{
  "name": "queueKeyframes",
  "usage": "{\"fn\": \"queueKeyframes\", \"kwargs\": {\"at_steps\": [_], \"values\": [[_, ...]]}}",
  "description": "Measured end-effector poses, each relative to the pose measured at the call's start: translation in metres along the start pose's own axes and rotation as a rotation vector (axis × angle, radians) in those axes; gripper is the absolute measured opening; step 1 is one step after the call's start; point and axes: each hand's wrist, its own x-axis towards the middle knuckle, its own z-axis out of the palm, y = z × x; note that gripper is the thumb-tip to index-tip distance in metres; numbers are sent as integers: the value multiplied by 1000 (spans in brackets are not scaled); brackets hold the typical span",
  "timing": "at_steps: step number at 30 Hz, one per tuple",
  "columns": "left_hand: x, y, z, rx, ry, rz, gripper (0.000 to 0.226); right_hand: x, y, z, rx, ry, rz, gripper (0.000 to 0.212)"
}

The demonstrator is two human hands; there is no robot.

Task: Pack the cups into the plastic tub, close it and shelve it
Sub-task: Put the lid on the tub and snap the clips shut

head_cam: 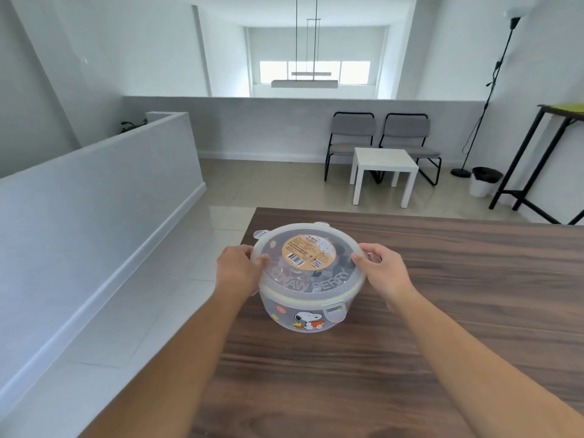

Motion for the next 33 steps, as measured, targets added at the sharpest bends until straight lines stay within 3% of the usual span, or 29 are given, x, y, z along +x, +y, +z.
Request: {"fn": "queueKeyframes", "kwargs": {"at_steps": [4,9,12,15,20,23,25,28,33], "values": [[2,-6,-1,-110,-25,-21,11,-1,4,0,141,-28,6,17],[2,-16,1,-144,-7,29,23,1,5,-2,127,-46,-20,17],[2,-23,8,-200,-33,77,33,0,4,-2,99,-67,-24,27],[2,-25,9,-202,-49,172,18,-4,-1,-1,1,-77,-82,35],[-3,-36,-4,-183,-249,315,23,-19,-24,-3,-504,-2,-426,29],[-2,-40,-11,-157,-358,365,29,-53,-23,6,-395,-280,-600,21],[1,-38,-21,-271,-525,320,31,-69,-10,10,-403,-388,-659,25],[7,-35,-37,-330,-721,268,33,-69,3,2,-404,-343,-724,34],[12,-38,-42,-313,-802,246,39,-63,13,2,-416,-324,-804,42]]}}
